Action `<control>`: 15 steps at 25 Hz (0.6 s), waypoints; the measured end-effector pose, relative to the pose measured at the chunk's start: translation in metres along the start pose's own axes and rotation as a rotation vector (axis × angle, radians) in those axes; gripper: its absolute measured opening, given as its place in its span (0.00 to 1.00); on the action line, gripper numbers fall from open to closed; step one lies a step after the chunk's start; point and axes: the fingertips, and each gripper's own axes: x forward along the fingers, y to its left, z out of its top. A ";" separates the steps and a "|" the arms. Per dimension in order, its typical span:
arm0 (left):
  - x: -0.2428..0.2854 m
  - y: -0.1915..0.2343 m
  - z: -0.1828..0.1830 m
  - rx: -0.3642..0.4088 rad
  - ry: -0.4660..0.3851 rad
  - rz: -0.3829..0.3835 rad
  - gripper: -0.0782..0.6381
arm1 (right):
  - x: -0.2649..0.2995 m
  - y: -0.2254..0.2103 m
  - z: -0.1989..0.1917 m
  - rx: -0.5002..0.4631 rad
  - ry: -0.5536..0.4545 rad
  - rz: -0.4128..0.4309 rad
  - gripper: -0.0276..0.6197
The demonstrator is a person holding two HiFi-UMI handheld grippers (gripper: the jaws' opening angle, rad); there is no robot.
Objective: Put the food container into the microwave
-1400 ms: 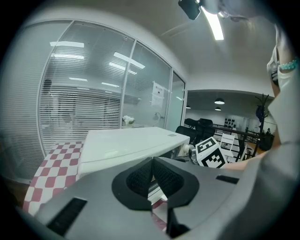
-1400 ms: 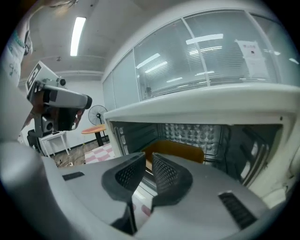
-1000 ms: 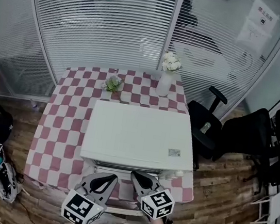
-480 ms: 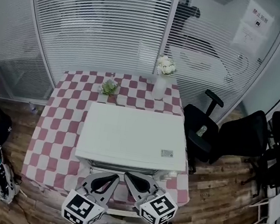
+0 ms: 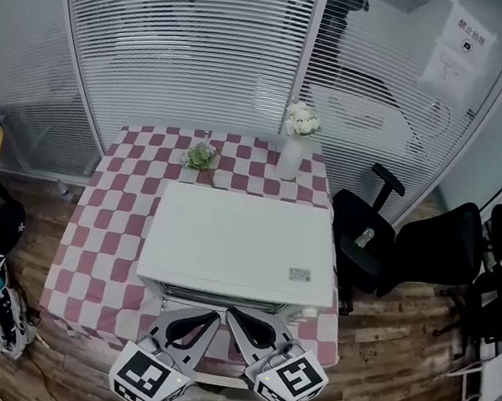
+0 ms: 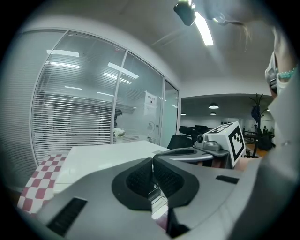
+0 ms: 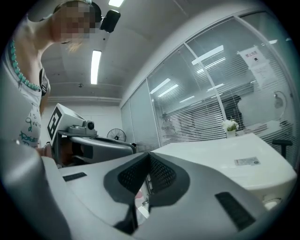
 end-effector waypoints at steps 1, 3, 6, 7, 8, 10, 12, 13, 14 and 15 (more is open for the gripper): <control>-0.001 -0.001 0.001 0.000 -0.001 0.002 0.13 | -0.001 0.000 0.002 -0.001 -0.004 -0.001 0.03; -0.002 -0.002 0.003 0.002 -0.006 0.004 0.13 | -0.003 0.001 0.005 -0.006 -0.008 -0.002 0.03; -0.002 -0.003 0.002 0.004 -0.007 0.003 0.13 | -0.002 0.003 0.006 -0.016 -0.006 0.002 0.03; -0.003 -0.003 0.002 0.003 -0.007 0.005 0.13 | -0.002 0.004 0.006 -0.019 -0.004 0.004 0.03; -0.003 -0.003 0.002 0.001 -0.008 0.008 0.13 | -0.002 0.005 0.006 -0.021 -0.003 0.007 0.03; -0.004 -0.002 0.001 0.000 -0.006 0.009 0.13 | -0.002 0.005 0.006 -0.023 -0.001 0.010 0.03; -0.004 -0.002 0.001 0.002 -0.001 0.008 0.13 | -0.003 0.005 0.006 -0.022 0.003 0.009 0.03; -0.004 -0.002 0.001 0.003 -0.003 0.009 0.13 | -0.004 0.005 0.006 -0.021 0.003 0.009 0.03; -0.004 -0.001 0.001 0.003 -0.006 0.011 0.13 | -0.004 0.005 0.006 -0.021 0.004 0.009 0.03; -0.004 -0.001 0.001 0.004 -0.007 0.013 0.13 | -0.004 0.005 0.006 -0.021 0.004 0.009 0.03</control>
